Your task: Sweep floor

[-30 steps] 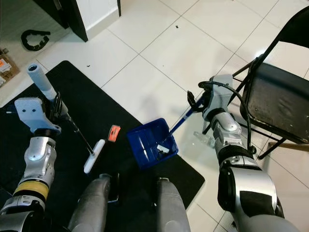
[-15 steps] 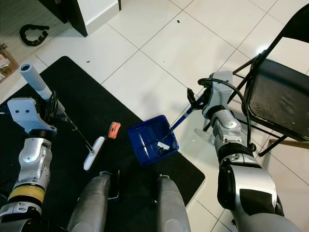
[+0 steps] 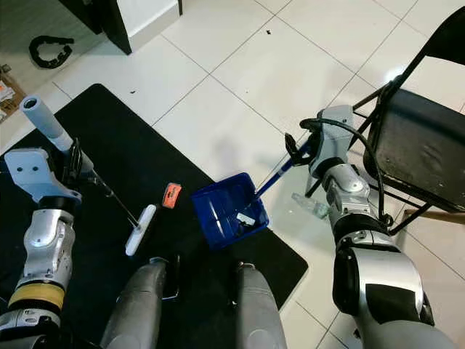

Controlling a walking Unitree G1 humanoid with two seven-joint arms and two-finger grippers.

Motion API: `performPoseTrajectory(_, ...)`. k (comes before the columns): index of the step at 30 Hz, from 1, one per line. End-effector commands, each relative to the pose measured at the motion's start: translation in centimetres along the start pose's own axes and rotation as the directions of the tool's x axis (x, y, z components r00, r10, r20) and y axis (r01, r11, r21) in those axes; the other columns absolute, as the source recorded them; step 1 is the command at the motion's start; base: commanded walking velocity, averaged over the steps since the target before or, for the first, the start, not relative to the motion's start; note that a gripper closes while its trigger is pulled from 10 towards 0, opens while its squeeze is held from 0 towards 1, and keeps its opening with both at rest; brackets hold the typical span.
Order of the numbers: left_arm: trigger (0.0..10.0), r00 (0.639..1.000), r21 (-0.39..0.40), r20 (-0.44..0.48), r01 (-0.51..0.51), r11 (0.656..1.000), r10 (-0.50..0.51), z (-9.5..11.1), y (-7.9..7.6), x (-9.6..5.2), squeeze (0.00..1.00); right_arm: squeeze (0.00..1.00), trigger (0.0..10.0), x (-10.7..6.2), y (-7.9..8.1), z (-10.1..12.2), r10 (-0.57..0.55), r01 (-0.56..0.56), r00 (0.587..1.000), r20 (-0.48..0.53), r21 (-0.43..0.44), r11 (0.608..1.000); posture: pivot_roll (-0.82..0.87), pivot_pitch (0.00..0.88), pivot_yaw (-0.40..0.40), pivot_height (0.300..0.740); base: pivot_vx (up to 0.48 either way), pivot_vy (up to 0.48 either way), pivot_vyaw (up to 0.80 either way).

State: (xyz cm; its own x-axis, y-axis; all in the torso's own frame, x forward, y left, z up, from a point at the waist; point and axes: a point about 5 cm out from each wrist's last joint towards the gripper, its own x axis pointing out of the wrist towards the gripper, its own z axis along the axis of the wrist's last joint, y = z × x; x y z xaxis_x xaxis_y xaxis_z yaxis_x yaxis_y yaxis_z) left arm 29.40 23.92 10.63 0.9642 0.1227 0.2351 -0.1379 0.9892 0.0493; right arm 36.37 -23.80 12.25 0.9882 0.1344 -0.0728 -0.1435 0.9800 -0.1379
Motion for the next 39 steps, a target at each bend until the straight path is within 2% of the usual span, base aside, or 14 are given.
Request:
performPoseTrajectory(1, 10.0, 0.998, -0.006, -0.055, -0.019, 1.0, 0.019, -1.0, 0.3, -1.0, 0.0, 0.0, 10.0, -0.8, -0.8, -1.0, -0.002, 0.001, 0.999, -0.046, -0.027, 1.0, 0.15, 0.327, -0.093, 0.74, 0.0, 0.0, 0.0)
performPoseTrajectory(14, 10.0, 0.998, -0.02, -0.063, -0.023, 1.0, 0.022, -1.1, -0.1, -1.2, 0.0, 0.0, 10.0, -1.0, -1.5, -0.9, 0.011, -0.016, 0.998, -0.058, -0.09, 0.996, 0.15, 0.328, -0.097, 0.74, 0.0, 0.0, 0.0)
performPoseTrajectory(15, 10.0, 0.998, -0.023, -0.066, -0.023, 0.999, 0.021, -1.1, -0.3, -1.2, 0.0, 0.0, 3.5, -1.1, -1.5, -0.9, 0.005, -0.01, 0.998, -0.06, -0.095, 0.995, 0.15, 0.331, -0.099, 0.74, 0.0, 0.0, 0.0)
performPoseTrajectory(17, 10.0, 0.998, -0.025, -0.067, -0.023, 0.999, 0.021, -1.2, -0.4, -1.2, 0.0, 0.0, 3.5, -1.1, -1.6, -0.9, 0.002, -0.007, 0.998, -0.06, -0.097, 0.995, 0.15, 0.331, -0.099, 0.74, 0.0, 0.0, 0.0)
performPoseTrajectory(18, 10.0, 0.997, -0.027, -0.069, -0.023, 0.999, 0.021, -1.2, -0.5, -1.2, 0.0, 0.0, 1.2, -1.1, -1.6, -1.0, 0.0, -0.006, 0.998, -0.06, -0.097, 0.995, 0.15, 0.329, -0.097, 0.74, 0.0, 0.0, 0.0)
performPoseTrajectory(19, 10.0, 0.997, -0.028, -0.07, -0.023, 0.999, 0.021, -1.2, -0.5, -1.2, 0.0, 0.0, 1.2, -1.1, -1.6, -1.0, -0.001, -0.005, 0.998, -0.06, -0.097, 0.995, 0.15, 0.329, -0.096, 0.74, 0.0, 0.0, 0.0)
performPoseTrajectory(20, 10.0, 0.997, -0.03, -0.072, -0.022, 0.999, 0.02, -1.2, -0.6, -1.2, 0.0, 0.0, 0.0, -1.1, -1.6, -1.0, -0.001, -0.005, 0.998, -0.062, -0.098, 0.995, 0.14, 0.328, -0.095, 0.74, 0.0, 0.0, 0.0)
performPoseTrajectory(28, 10.0, 0.997, -0.037, -0.081, -0.013, 0.999, 0.01, -1.3, -0.9, -1.1, 0.0, 0.0, 0.0, -1.3, -1.7, -1.4, -0.023, 0.013, 0.996, -0.086, -0.111, 0.994, 0.14, 0.329, -0.089, 0.74, 0.0, 0.0, 0.0)
performPoseTrajectory(29, 10.0, 0.996, -0.039, -0.084, -0.01, 0.999, 0.007, -1.3, -1.0, -1.1, 0.0, 0.0, 4.0, -1.3, -1.7, -1.7, -0.028, 0.015, 0.994, -0.102, -0.119, 0.993, 0.14, 0.331, -0.084, 0.74, 0.0, 0.0, 0.0)
performPoseTrajectory(30, 10.0, 0.996, -0.04, -0.086, -0.008, 0.999, 0.004, -1.4, -1.1, -1.1, 0.0, 0.0, 10.0, -1.4, -1.8, -1.9, -0.03, 0.016, 0.993, -0.113, -0.124, 0.992, 0.14, 0.331, -0.081, 0.74, 0.0, 0.0, 0.0)
performPoseTrajectory(34, 10.0, 0.996, -0.042, -0.088, -0.003, 0.999, 0.0, -1.4, -1.3, -1.1, 0.0, 0.0, 10.0, -1.6, -1.8, -2.2, -0.036, 0.02, 0.992, -0.123, -0.125, 0.992, 0.15, 0.334, -0.078, 0.74, 0.0, 0.0, 0.0)
performPoseTrajectory(37, 10.0, 0.996, -0.043, -0.089, -0.001, 0.999, -0.003, -1.4, -1.4, -1.1, 0.0, 0.06, 10.0, -1.7, -1.8, -2.2, -0.038, 0.024, 0.992, -0.119, -0.117, 0.993, 0.15, 0.334, -0.077, 0.74, 0.0, 0.0, 0.0)
performPoseTrajectory(38, 10.0, 0.996, -0.043, -0.089, 0.0, 0.999, -0.004, -1.4, -1.4, -1.1, 0.0, 0.95, 10.0, -1.7, -1.8, -2.2, -0.038, 0.024, 0.992, -0.119, -0.117, 0.993, 0.14, 0.336, -0.075, 0.74, 0.0, 0.0, 0.0)
performPoseTrajectory(39, 10.0, 0.996, -0.042, -0.089, 0.001, 0.999, -0.004, -1.4, -1.4, -1.1, 0.0, 0.95, 10.0, -1.7, -1.8, -2.2, -0.038, 0.024, 0.992, -0.118, -0.117, 0.993, 0.14, 0.336, -0.075, 0.74, 0.0, 0.0, 0.0)
